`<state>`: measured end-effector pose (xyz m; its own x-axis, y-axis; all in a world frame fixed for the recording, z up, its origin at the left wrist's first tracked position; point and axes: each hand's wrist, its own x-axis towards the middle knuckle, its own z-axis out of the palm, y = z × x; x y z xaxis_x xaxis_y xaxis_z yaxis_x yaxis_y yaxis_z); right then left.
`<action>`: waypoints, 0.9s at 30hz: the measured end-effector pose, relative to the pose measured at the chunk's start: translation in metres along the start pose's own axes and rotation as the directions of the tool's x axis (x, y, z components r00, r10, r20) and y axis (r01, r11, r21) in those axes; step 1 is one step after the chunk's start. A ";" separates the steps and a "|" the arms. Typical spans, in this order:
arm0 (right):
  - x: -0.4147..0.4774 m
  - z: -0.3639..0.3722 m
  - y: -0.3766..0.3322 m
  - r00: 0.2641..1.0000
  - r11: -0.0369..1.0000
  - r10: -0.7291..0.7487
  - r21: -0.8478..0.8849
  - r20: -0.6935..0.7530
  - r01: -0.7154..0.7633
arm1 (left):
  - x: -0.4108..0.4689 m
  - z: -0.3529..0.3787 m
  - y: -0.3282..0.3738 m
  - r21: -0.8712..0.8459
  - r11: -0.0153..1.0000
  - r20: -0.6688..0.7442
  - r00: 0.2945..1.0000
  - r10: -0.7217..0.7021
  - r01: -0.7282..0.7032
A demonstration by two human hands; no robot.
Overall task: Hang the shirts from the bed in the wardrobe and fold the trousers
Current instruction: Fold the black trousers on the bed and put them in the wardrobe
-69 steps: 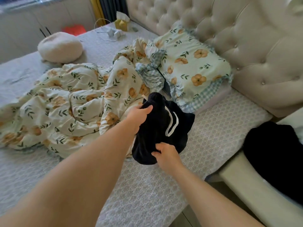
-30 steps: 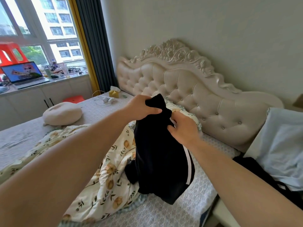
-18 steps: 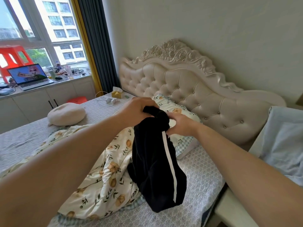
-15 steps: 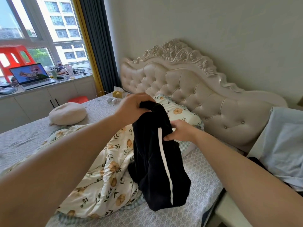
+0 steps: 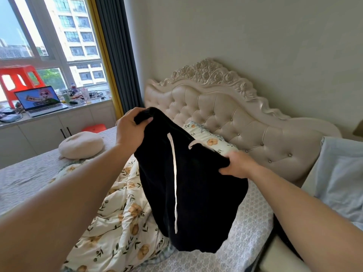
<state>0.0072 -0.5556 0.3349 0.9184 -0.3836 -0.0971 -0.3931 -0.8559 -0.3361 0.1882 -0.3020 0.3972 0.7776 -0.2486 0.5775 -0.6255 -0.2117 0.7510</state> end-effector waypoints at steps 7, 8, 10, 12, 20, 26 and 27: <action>0.002 -0.076 -0.007 0.507 0.858 -0.430 -0.513 -0.747 -0.028 | 0.013 -0.012 0.011 0.086 0.994 -0.237 0.968 0.082 -0.063; 0.001 -0.073 -0.007 0.523 0.842 -0.443 -0.539 -0.728 -0.036 | 0.011 -0.013 0.008 0.094 0.994 -0.220 0.973 0.070 -0.050; 0.003 -0.059 -0.005 0.691 0.867 -0.332 -0.497 -0.642 -0.045 | 0.005 -0.009 -0.002 0.145 0.989 -0.125 0.992 0.031 -0.013; 0.005 -0.043 -0.001 0.786 0.919 -0.179 -0.385 -0.591 -0.080 | -0.004 -0.002 -0.014 0.234 0.972 -0.049 0.999 -0.010 0.021; 0.009 -0.020 -0.024 0.833 0.982 -0.171 -0.156 -0.527 0.103 | -0.031 0.011 -0.041 0.414 0.876 0.124 0.938 -0.323 0.247; 0.009 -0.010 -0.048 0.830 0.990 -0.136 -0.045 -0.541 0.133 | -0.073 0.054 -0.011 0.376 0.917 0.396 0.918 -0.033 -0.130; 0.009 -0.008 -0.050 0.831 0.991 -0.128 -0.037 -0.542 0.129 | -0.080 0.063 -0.006 0.365 0.915 0.447 0.894 -0.010 -0.171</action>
<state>0.0351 -0.5189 0.3589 0.7886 -0.3969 0.4697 -0.2732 -0.9104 -0.3107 0.1258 -0.3400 0.3266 0.6733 -0.6427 0.3656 -0.7293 -0.4957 0.4716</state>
